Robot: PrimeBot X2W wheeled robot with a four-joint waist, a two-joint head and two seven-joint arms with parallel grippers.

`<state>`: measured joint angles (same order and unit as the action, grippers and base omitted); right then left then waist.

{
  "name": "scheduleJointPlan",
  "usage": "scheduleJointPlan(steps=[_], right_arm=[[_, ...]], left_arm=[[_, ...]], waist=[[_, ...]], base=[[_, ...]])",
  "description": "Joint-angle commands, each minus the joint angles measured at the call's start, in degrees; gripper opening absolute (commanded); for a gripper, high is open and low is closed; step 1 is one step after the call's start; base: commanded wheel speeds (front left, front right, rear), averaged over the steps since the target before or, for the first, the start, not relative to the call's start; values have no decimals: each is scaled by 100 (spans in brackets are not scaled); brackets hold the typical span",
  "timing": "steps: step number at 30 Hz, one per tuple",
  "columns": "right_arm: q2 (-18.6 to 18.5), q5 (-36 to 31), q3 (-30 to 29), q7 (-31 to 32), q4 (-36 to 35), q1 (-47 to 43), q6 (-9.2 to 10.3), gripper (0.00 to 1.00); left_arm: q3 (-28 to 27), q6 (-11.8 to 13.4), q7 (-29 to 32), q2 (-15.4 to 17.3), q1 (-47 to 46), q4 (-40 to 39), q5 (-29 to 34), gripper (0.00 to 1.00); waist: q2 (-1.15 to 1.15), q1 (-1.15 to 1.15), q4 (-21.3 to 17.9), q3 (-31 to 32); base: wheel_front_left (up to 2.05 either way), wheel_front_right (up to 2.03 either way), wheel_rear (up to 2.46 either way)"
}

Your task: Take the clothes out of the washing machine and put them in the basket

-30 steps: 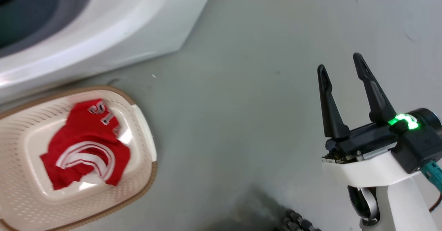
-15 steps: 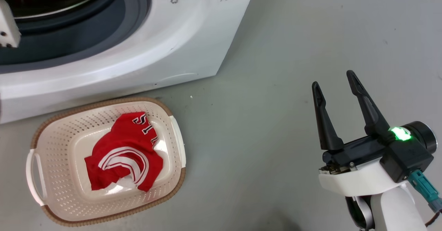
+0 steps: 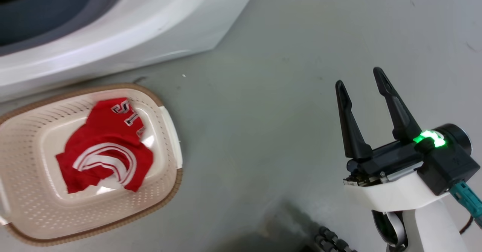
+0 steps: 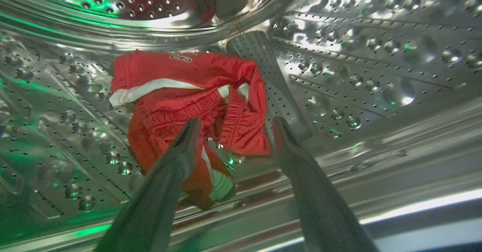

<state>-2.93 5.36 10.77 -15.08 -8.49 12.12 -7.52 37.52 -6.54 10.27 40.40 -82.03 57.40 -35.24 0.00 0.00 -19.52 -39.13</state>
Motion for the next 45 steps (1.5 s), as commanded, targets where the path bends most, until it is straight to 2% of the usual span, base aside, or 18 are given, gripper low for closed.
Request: scheduleJointPlan(steps=[1,3,4,9,14,24,32,33,34,41,45], right_arm=[[10,84,36,-13,-41,129,6,100],[11,154,90,-13,-75,148,6,100],[11,261,233,-13,-119,182,6,100],[11,437,474,-13,-174,151,6,100],[11,474,455,-13,-235,-4,7,100],[10,462,400,-13,-441,-299,7,100],[10,419,415,-13,-573,-417,7,100],[10,425,408,-13,-589,-411,7,100],[10,427,408,-13,-601,-418,7,100],[10,425,400,-13,-589,-343,7,100],[10,443,417,-13,-534,-180,7,100]], left_arm=[[54,0,221,57,-212,-19,49,100],[107,-12,545,144,-503,-44,105,100],[187,-18,1032,293,-891,-47,197,100],[331,-34,1978,521,-1616,-30,360,100],[482,36,2696,485,-2001,117,476,100],[602,108,3190,480,-2153,562,483,100],[668,55,3194,436,-2164,717,433,100],[669,47,3201,419,-2166,740,421,66],[667,39,3186,408,-2171,751,409,0],[677,39,2881,419,-2251,825,403,0],[675,82,2282,492,-2355,804,448,0]], waist=[[0,0,-208,-289],[0,0,-309,-458],[0,0,-496,-665],[0,0,-825,-983],[0,0,-866,-1130],[0,0,-896,-1229],[0,0,-861,-1342],[0,0,-855,-1355],[0,0,-852,-1366],[0,0,-835,-1409],[0,0,-861,-1339]], base=[[0,0,0],[0,0,0],[0,0,0],[0,0,0],[0,0,0],[0,0,0],[0,0,0],[0,0,0],[0,0,0],[0,0,0],[0,0,0]])
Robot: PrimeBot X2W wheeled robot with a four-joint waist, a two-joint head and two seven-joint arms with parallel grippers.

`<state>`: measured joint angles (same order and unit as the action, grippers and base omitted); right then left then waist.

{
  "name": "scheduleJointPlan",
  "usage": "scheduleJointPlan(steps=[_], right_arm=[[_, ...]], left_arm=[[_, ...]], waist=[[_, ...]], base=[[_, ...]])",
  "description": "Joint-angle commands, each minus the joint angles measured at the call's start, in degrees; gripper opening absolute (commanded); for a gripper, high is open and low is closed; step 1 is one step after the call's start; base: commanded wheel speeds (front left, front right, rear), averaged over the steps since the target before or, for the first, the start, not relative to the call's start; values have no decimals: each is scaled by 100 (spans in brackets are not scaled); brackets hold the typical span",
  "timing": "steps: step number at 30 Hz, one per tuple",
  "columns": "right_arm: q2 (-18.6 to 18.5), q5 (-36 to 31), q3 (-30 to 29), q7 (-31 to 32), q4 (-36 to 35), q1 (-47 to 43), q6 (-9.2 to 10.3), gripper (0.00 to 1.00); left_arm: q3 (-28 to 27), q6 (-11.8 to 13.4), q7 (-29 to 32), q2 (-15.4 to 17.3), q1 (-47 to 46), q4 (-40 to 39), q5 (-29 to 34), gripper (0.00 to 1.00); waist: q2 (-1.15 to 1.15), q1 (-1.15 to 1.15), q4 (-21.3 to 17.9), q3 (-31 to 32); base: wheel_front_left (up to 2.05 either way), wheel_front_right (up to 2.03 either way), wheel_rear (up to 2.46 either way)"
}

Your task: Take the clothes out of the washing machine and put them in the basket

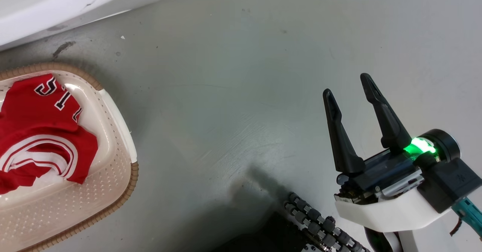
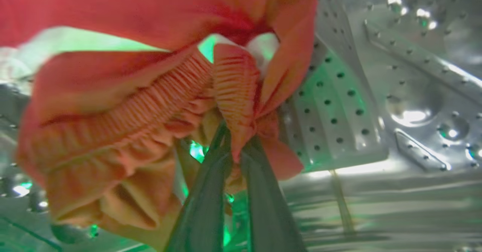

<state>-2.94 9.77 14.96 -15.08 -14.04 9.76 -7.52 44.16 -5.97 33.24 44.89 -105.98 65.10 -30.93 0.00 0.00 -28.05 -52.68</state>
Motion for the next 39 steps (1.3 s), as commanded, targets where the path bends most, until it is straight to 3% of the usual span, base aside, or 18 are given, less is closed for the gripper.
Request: scheduleJointPlan(steps=[1,9,15,27,39], right_arm=[[10,4,3,-13,30,93,7,100],[10,-18,44,-12,186,340,7,100],[10,-180,-119,-13,304,378,6,100],[8,-622,-499,-13,594,150,6,100],[9,-1025,-843,-13,852,-166,7,100]], left_arm=[[21,23,-106,51,41,32,35,0],[-24,-44,-874,133,199,55,-70,0],[-69,-100,-1382,-62,681,112,-308,0],[-163,-144,-2721,-757,2476,53,-1012,0],[-184,-145,-4248,-1285,4404,-579,-1602,0]], waist=[[0,0,-14,41],[0,0,-55,341],[0,0,244,753],[0,0,886,1914],[0,0,1506,3282]], base=[[0,0,0],[0,0,0],[0,0,0],[0,0,0],[0,0,0]])
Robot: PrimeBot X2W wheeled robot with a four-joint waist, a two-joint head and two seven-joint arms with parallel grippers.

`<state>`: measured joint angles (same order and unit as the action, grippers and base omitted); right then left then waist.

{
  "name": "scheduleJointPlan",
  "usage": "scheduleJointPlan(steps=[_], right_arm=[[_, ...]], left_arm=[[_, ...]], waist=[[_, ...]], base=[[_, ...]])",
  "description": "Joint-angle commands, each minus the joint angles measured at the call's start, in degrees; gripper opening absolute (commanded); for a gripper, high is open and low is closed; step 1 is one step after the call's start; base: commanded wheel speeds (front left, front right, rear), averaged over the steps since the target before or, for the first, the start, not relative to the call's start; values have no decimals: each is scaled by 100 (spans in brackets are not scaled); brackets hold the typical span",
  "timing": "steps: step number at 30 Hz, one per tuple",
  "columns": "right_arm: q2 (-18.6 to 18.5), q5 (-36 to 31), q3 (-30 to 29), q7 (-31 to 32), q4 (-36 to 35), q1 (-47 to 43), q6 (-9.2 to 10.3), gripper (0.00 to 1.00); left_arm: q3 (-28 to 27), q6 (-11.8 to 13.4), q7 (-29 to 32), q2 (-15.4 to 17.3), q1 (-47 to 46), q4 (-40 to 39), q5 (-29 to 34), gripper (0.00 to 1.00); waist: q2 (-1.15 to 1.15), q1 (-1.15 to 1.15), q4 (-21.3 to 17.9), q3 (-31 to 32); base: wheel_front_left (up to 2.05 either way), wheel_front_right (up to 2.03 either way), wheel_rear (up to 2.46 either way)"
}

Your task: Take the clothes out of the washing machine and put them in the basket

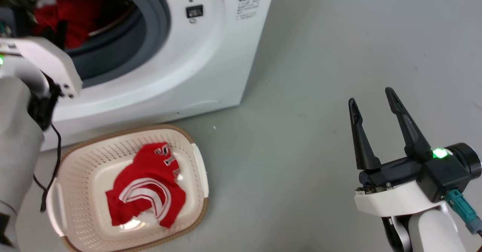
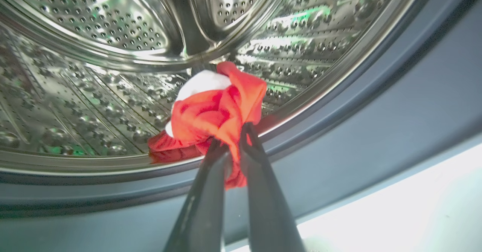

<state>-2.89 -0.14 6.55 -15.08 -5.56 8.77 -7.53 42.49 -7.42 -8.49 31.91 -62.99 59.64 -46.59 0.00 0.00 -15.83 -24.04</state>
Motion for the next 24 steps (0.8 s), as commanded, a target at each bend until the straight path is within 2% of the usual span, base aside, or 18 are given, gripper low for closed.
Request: scheduleJointPlan(steps=[1,5,9,10,18,24], right_arm=[[4,-57,-2,-13,28,-82,7,100],[3,-84,-79,-12,104,-235,7,100],[5,-109,-185,-12,170,-365,7,100],[5,-109,-185,-12,170,-365,7,100],[5,-73,-221,-13,300,-690,7,100],[4,-96,-235,-12,354,-804,8,100]], left_arm=[[-29,24,-190,-8,254,-105,-52,0],[-25,161,-492,-38,834,-554,-46,0],[-308,424,-645,-47,1458,-1309,-234,0],[-308,424,-645,-47,1458,-1309,-234,0],[-808,1311,-681,251,2907,-3622,-208,0],[-811,2061,-401,673,3838,-5369,-192,0]], waist=[[0,0,312,518],[0,0,451,925],[0,0,617,1288],[0,0,617,1288],[0,0,866,1913],[0,0,963,2178]], base=[[0,0,0],[0,0,0],[0,0,0],[0,0,0],[0,0,0],[0,0,0]])
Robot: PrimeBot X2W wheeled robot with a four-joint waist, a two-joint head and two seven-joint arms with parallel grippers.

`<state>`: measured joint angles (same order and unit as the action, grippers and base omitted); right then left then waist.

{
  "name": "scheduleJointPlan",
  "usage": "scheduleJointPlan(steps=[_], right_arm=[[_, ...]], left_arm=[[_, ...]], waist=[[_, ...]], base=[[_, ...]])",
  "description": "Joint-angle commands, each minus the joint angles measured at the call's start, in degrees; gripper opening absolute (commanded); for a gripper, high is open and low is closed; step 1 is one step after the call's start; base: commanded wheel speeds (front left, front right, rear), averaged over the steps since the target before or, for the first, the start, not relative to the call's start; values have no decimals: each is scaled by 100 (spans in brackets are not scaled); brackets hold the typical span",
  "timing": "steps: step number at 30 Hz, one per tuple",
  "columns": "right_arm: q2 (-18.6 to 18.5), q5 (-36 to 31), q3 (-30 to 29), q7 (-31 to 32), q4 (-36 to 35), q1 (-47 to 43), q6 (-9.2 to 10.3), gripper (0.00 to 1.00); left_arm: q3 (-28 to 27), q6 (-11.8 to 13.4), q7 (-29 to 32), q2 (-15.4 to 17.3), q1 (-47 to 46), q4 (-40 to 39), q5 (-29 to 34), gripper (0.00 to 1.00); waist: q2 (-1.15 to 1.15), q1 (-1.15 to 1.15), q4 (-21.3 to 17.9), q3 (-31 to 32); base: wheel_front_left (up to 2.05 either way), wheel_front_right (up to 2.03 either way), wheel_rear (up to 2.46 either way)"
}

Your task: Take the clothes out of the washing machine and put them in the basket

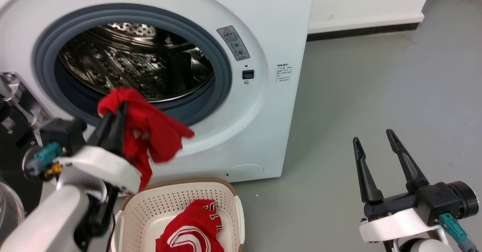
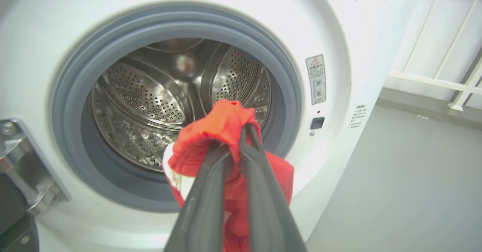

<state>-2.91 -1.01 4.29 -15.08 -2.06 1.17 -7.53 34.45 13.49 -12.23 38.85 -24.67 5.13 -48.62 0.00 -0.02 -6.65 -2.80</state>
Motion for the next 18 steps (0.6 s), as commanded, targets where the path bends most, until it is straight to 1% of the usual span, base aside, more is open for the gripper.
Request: scheduleJointPlan(steps=[1,4,6,8,12,15,18], right_arm=[[4,4,-16,-13,-6,-50,7,100],[5,44,-25,-12,-20,-69,7,100],[5,46,-43,-13,-23,-74,7,100],[6,53,-42,-13,-23,-89,7,100],[6,32,-31,-12,-16,-39,7,100],[5,13,-12,-13,-46,56,8,100],[6,-13,30,-12,-76,170,7,100]], left_arm=[[3,86,77,43,168,-156,-26,0],[41,408,290,238,625,-782,-103,0],[76,544,375,300,928,-1033,-182,0],[151,620,449,353,1194,-1119,-247,0],[258,561,449,263,1506,-863,-402,0],[336,398,417,124,1559,-367,-489,0],[546,180,429,-8,1390,326,-364,0]], waist=[[0,2,51,75],[0,2,41,75],[0,2,32,48],[0,2,13,-3],[0,2,-47,-166],[0,2,-117,-352],[0,2,-216,-601]], base=[[0,0,0],[0,0,0],[0,0,0],[0,0,0],[0,0,0],[0,0,0],[0,0,0]])
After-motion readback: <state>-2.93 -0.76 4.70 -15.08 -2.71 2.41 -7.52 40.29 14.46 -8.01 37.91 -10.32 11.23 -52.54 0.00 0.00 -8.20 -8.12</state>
